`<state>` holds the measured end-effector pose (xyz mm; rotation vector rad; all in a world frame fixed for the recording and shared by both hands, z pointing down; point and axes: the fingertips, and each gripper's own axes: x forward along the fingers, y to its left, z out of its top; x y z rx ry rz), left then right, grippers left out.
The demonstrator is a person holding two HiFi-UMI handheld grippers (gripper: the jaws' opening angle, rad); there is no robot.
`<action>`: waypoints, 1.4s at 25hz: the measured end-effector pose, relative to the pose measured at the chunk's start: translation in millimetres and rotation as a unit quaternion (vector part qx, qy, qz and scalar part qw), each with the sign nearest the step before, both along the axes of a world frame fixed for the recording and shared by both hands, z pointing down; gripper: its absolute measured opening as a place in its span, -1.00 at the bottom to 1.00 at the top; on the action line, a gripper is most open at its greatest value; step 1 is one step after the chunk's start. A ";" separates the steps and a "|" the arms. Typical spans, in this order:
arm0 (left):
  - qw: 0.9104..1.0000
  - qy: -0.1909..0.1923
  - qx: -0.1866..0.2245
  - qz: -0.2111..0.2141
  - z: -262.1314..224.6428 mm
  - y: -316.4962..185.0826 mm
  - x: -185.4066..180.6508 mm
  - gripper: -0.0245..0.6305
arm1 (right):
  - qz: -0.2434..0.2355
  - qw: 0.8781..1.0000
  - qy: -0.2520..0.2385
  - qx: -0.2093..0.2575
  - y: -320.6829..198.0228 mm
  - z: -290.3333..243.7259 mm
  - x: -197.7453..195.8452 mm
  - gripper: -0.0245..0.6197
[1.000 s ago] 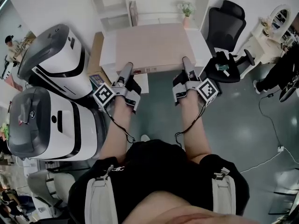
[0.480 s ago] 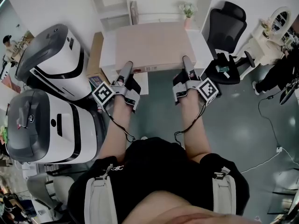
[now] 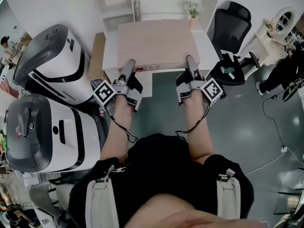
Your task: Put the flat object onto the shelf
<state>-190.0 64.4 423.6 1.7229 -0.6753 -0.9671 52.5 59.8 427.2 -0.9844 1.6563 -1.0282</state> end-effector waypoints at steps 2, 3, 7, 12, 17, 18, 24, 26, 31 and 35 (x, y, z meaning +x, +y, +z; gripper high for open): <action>1.000 0.002 0.000 0.001 1.0 -2.3 -3.8 -0.07 | 0.000 1.000 0.002 -0.001 -1.2 0.9 -4.0 -0.02; 1.000 0.002 -0.001 0.003 1.9 -3.7 -4.2 -0.07 | 0.001 1.000 0.002 -0.002 -1.9 0.7 -4.5 -0.02; 1.000 0.004 -0.003 0.009 6.0 -9.6 -3.1 -0.07 | 0.005 1.000 0.004 0.002 -7.5 0.5 -4.2 -0.02; 1.000 0.001 0.000 0.006 7.0 -24.8 -4.1 -0.07 | 0.003 1.000 0.003 0.002 -25.1 5.4 -4.8 -0.02; 1.000 -0.005 -0.007 -0.002 8.4 -47.7 -10.7 -0.07 | -0.006 1.000 -0.003 -0.004 -52.1 10.1 -12.3 -0.02; 1.000 -0.006 -0.004 -0.004 8.3 -50.5 -10.8 -0.07 | -0.009 1.000 -0.004 -0.003 -55.3 12.1 -12.5 -0.02; 1.000 -0.013 0.000 -0.005 22.4 -76.3 -12.4 -0.07 | -0.012 1.000 -0.004 0.002 -82.9 27.8 -13.7 -0.02; 1.000 -0.014 -0.002 -0.001 22.7 -97.5 -8.8 -0.07 | -0.011 1.000 -0.004 0.002 -104.2 27.2 -10.4 -0.02; 1.000 -0.019 -0.006 -0.003 16.3 -162.4 2.9 -0.07 | -0.014 1.000 -0.007 -0.003 -169.9 21.7 0.7 -0.02; 1.000 -0.019 -0.007 -0.006 10.7 -210.7 12.5 -0.07 | -0.017 1.000 -0.004 -0.002 -221.3 14.7 11.2 -0.02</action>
